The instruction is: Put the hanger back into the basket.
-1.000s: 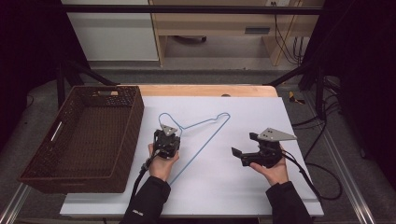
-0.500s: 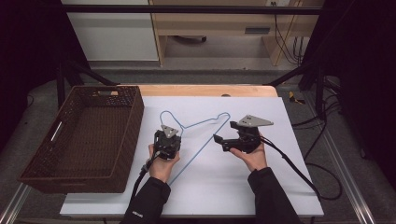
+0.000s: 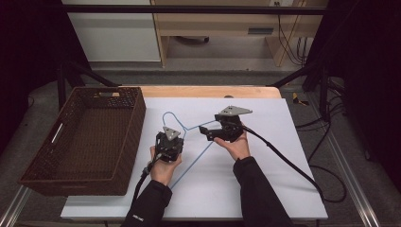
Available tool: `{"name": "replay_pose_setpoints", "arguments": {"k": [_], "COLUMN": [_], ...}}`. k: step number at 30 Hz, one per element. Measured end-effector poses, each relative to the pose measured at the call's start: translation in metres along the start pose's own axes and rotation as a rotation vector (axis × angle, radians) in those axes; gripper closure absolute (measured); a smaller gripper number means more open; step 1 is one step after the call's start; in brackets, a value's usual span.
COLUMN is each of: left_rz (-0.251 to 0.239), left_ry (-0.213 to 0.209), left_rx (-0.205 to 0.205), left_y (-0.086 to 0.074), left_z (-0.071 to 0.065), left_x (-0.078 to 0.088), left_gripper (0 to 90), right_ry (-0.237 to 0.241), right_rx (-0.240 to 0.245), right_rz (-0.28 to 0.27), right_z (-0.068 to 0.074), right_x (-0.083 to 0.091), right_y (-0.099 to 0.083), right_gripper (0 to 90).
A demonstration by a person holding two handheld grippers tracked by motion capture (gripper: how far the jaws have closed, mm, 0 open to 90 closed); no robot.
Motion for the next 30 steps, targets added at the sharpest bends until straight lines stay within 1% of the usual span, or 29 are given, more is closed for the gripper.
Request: {"name": "replay_pose_setpoints", "arguments": {"k": [3,6,8,9,11,12,14,15,21,27,28,30], "left_rz": [0.0,0.0,0.0,-0.002,-0.002,-0.003,-0.004,-0.005,-0.01,-0.016,-0.016,-0.015], "left_ry": [-0.002,-0.003,-0.003,-0.004,-0.005,-0.004,-0.004,-0.002,-0.004,-0.006,-0.006,-0.008], "left_rx": [-0.006,-0.01,-0.013,-0.015,-0.017,-0.02,-0.02,-0.023,-0.027,-0.03,-0.03,-0.032], "left_y": [0.0,0.001,0.001,0.001,0.001,0.001,0.001,0.002,0.002,0.002,0.002,0.002], "left_z": [-0.001,-0.002,-0.002,-0.003,-0.003,-0.004,-0.004,-0.005,-0.006,-0.007,-0.008,-0.008], "left_x": [0.001,0.001,0.001,0.002,0.002,0.002,0.002,0.003,0.003,0.003,0.003,0.003], "left_gripper": [87.1,87.2,87.1,87.2,87.2,87.2,87.2,87.2,87.2,87.2,87.2,87.2], "right_ry": [0.015,0.026,0.031,0.041,0.045,0.051,0.052,0.064,0.065,0.077,0.078,0.08], "right_rx": [-0.008,-0.002,0.006,0.011,0.011,0.014,0.016,0.019,0.038,0.054,0.043,0.049], "right_rz": [0.005,0.02,0.022,0.025,0.025,0.023,0.023,0.025,0.044,0.055,0.058,0.061], "right_z": [0.001,0.006,0.007,0.012,0.013,0.018,0.019,0.023,0.034,0.041,0.042,0.043], "right_x": [-0.007,-0.015,-0.017,-0.02,-0.022,-0.025,-0.026,-0.029,-0.041,-0.05,-0.051,-0.054], "right_y": [-0.001,-0.003,-0.003,-0.002,-0.001,0.002,0.003,0.005,0.006,0.004,0.003,0.002], "right_gripper": [20.9,21.8,22.3,23.9,24.7,26.3,27.3,30.0,33.5,41.3,42.4,44.7]}}
Point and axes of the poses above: each handheld gripper's, and its own axes: x roughly backward along the jaws, y roughly out of its top, z roughly to its left, the point moved 8 cm from there along -x, roughly forward along the jaws, and after that the axes turned 12 degrees about -y, right-handed, at the moved point
